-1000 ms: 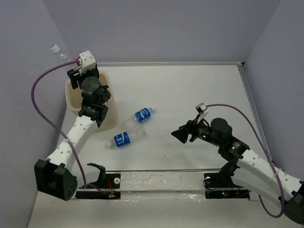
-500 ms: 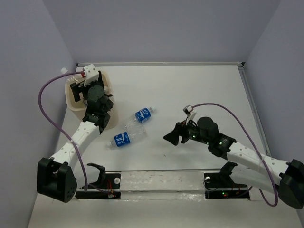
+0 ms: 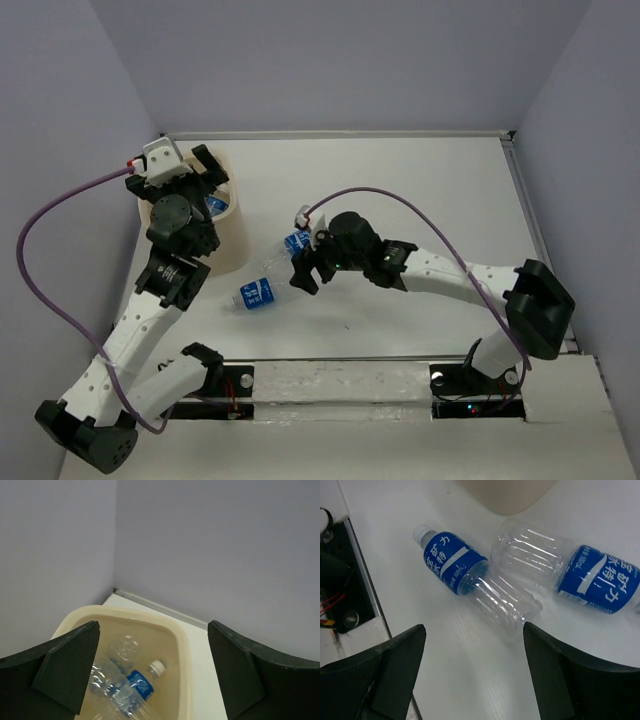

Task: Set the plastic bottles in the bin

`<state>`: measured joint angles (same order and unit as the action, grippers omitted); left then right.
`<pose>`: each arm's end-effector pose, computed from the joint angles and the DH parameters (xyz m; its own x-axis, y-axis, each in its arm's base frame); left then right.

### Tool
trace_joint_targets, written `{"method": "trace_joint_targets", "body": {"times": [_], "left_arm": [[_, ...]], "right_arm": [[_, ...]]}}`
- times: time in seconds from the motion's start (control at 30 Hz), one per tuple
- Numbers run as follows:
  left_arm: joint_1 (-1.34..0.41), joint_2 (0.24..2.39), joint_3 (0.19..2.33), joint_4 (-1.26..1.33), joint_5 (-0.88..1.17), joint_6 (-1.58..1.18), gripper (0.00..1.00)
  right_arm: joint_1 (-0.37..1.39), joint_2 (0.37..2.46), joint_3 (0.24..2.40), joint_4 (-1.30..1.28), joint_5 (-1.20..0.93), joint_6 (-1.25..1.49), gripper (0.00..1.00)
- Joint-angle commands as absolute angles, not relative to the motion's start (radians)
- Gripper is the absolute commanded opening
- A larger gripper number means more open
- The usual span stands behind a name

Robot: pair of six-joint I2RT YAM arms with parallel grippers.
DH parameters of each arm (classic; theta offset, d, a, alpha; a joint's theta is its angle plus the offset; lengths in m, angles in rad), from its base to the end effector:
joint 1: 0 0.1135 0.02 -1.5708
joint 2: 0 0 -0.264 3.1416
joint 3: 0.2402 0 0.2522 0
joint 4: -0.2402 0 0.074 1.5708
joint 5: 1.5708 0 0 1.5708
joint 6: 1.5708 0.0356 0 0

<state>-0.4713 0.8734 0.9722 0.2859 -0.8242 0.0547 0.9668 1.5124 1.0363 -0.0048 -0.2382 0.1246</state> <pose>0.1716 -0.0581 0.4366 0.3176 -0.1202 -0.9406 -0.3157 0.9220 -0.2244 0.1896 0.2896 0.2679 -0.3748 -0.3306 -0.8661 -0.8789 0.4241 0.2185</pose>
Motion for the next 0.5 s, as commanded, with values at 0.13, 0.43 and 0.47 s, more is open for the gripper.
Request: {"method": "trace_joint_targets", "body": {"times": [0.13, 0.43, 0.47], "left_arm": [[-0.474, 0.721, 1.066, -0.038, -0.444, -0.234, 0.99], [-0.474, 0.526, 0.982, -0.054, -0.419, -0.236, 0.99], [-0.474, 0.514, 0.964, -0.051, -0.423, -0.233, 0.99]], "right_arm": [[1.113, 1.866, 1.446, -0.303, -0.175, -0.283, 0.87], [1.177, 2.075, 1.699, -0.382, -0.088, -0.397, 0.94], [1.186, 2.089, 1.713, -0.387, -0.08, -0.402, 0.94]]}}
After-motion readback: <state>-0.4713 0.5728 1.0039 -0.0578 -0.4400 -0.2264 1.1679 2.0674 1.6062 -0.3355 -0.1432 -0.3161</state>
